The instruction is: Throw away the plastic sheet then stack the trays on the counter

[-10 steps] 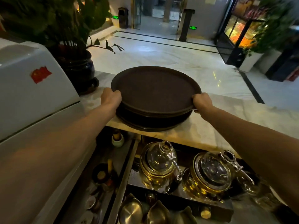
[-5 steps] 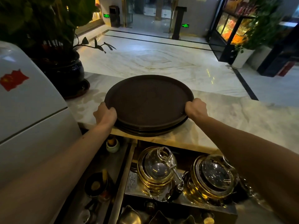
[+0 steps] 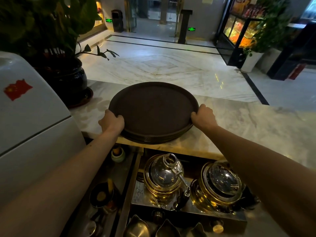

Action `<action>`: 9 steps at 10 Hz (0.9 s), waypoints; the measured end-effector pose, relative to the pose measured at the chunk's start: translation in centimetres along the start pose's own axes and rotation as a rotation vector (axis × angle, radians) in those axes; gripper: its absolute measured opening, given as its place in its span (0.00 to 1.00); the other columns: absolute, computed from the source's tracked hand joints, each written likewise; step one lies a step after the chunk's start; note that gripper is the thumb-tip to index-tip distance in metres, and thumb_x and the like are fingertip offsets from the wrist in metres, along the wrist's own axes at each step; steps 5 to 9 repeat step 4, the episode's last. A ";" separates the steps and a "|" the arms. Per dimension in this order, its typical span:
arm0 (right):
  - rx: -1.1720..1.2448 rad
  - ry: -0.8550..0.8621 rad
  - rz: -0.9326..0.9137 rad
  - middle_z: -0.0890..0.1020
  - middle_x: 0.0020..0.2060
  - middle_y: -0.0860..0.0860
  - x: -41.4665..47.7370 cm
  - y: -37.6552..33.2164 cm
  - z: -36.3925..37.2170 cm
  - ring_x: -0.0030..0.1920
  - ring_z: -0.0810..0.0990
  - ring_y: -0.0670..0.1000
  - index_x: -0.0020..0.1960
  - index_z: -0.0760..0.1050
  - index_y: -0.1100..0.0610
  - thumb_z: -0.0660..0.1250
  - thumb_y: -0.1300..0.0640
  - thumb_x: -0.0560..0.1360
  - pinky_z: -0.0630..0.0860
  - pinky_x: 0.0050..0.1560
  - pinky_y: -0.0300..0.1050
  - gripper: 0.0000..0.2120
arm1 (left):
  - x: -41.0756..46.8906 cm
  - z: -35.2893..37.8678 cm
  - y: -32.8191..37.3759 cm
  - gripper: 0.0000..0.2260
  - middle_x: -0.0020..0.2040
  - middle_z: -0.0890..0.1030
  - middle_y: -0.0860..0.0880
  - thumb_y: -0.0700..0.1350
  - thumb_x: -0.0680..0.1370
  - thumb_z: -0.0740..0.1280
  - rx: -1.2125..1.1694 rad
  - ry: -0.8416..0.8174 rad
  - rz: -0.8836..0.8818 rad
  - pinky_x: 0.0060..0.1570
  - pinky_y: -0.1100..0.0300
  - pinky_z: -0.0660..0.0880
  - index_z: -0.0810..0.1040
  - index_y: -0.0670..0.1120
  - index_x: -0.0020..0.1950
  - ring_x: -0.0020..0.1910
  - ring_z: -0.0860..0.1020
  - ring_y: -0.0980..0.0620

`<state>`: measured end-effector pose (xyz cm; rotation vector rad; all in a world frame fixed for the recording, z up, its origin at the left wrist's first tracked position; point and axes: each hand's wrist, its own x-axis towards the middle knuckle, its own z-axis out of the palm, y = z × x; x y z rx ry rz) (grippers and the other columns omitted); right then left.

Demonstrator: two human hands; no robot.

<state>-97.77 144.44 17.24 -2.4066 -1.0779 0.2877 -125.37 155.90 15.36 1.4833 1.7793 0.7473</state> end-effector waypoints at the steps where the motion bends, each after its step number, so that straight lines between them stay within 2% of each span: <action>1: -0.019 -0.053 -0.025 0.76 0.52 0.62 -1.1 -0.1 -0.8 0.44 0.74 0.57 0.57 0.69 0.64 0.59 0.56 0.76 0.70 0.41 0.49 0.14 | -0.7 -0.5 0.4 0.22 0.68 0.71 0.38 0.45 0.78 0.60 0.082 -0.062 0.072 0.65 0.41 0.70 0.64 0.40 0.70 0.67 0.68 0.36; 3: 0.006 -0.083 -0.086 0.76 0.55 0.61 -3.9 -0.9 -3.2 0.46 0.73 0.56 0.62 0.68 0.64 0.59 0.56 0.77 0.70 0.43 0.47 0.17 | -3.5 -1.6 1.5 0.29 0.72 0.66 0.36 0.50 0.78 0.61 0.154 -0.196 0.109 0.67 0.44 0.69 0.57 0.41 0.76 0.68 0.68 0.35; 4: 0.034 -0.045 -0.123 0.76 0.57 0.62 -5.5 -1.8 -4.7 0.48 0.74 0.58 0.63 0.68 0.65 0.59 0.55 0.77 0.69 0.44 0.47 0.18 | -5.3 -2.8 2.4 0.28 0.73 0.66 0.36 0.52 0.79 0.59 0.142 -0.213 0.177 0.66 0.46 0.67 0.58 0.40 0.75 0.69 0.68 0.36; 9: 0.034 -0.045 -0.123 0.76 0.57 0.62 -5.5 -1.8 -4.7 0.48 0.74 0.58 0.63 0.68 0.65 0.59 0.55 0.77 0.69 0.44 0.47 0.18 | -5.3 -2.8 2.4 0.28 0.73 0.66 0.36 0.52 0.79 0.59 0.142 -0.213 0.177 0.66 0.46 0.67 0.58 0.40 0.75 0.69 0.68 0.36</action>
